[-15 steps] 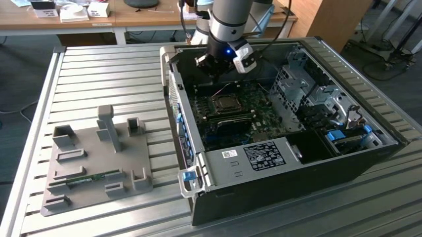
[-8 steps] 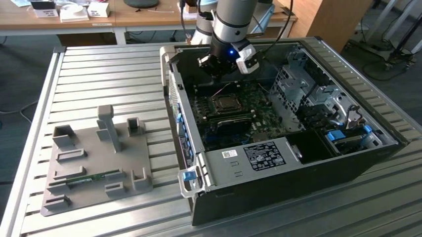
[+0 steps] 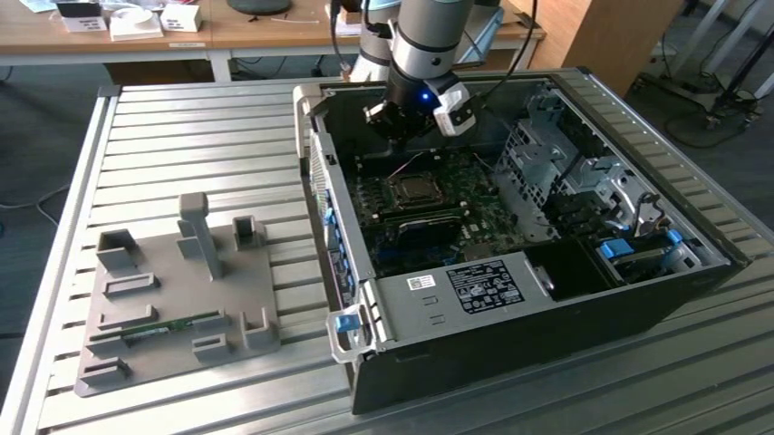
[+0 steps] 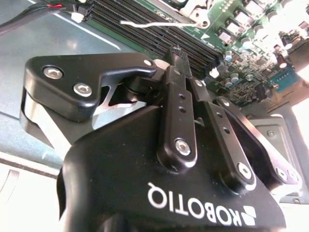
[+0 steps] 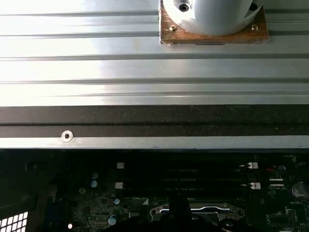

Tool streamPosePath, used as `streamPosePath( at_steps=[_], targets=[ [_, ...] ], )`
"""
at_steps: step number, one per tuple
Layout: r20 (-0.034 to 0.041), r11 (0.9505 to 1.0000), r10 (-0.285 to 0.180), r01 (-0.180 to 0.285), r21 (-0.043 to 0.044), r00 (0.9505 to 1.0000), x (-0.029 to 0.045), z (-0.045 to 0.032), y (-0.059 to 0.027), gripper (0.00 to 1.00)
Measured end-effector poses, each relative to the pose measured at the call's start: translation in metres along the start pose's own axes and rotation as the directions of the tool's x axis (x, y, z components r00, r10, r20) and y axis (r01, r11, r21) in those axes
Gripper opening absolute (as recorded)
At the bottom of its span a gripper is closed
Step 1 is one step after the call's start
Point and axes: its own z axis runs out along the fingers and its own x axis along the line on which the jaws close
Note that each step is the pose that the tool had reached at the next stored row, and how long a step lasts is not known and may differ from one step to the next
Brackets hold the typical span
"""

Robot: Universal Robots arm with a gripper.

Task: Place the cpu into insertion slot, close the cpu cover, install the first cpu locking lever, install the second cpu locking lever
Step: 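Install the first cpu locking lever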

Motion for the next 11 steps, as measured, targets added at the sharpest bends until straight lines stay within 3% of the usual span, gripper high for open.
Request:
streamPosePath(
  at_steps=[11],
  targets=[
    [-0.0003, 1.0, 0.0, 0.0, 0.0005, 1.0, -0.0025, 0.0019, -0.0002, 0.11]
  ],
)
